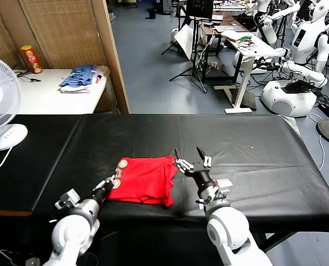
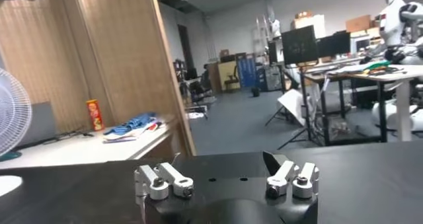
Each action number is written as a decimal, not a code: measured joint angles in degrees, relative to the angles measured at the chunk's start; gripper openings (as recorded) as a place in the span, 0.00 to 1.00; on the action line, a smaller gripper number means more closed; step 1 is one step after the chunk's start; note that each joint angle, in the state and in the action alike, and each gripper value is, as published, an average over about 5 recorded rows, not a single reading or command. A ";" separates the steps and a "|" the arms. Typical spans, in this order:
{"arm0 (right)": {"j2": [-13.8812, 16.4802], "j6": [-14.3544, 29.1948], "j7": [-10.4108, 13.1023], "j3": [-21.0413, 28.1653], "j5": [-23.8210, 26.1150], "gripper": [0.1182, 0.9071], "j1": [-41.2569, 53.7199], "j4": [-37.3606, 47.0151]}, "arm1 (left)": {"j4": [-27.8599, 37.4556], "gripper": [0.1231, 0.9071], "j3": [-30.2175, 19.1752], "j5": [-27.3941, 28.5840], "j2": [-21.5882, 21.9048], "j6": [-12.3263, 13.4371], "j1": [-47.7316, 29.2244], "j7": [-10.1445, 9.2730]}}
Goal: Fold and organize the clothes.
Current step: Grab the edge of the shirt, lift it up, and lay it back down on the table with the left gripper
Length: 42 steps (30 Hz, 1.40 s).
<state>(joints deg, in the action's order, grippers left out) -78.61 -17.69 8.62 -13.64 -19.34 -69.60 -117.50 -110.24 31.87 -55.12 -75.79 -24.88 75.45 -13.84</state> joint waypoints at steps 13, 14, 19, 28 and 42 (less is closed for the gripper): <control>0.11 -0.07 -0.25 -0.28 0.01 0.86 -0.85 -0.15 | 0.01 0.37 0.56 0.64 -0.19 0.39 0.22 0.81; 0.12 -0.09 -0.26 -0.28 0.01 0.86 -0.87 -0.15 | 0.00 0.44 0.56 0.33 -0.38 0.44 0.32 0.81; 0.19 -0.13 -0.27 -0.28 0.01 0.86 -0.90 -0.11 | 0.14 0.77 0.48 -1.68 -1.16 0.84 0.78 0.77; 0.20 -0.12 -0.34 -0.50 0.01 0.86 -1.02 -0.07 | 1.26 0.55 0.45 -4.70 -1.72 1.31 0.88 0.40; -0.57 -7.35 2.73 -2.42 7.77 0.86 -2.94 -0.23 | 0.55 0.05 1.20 18.05 1.84 1.85 -0.18 2.28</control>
<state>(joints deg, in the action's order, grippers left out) -79.17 -25.04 11.35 -16.07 -11.57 -72.54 -117.73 -109.69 33.07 -37.07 -73.96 -23.03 75.27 -11.55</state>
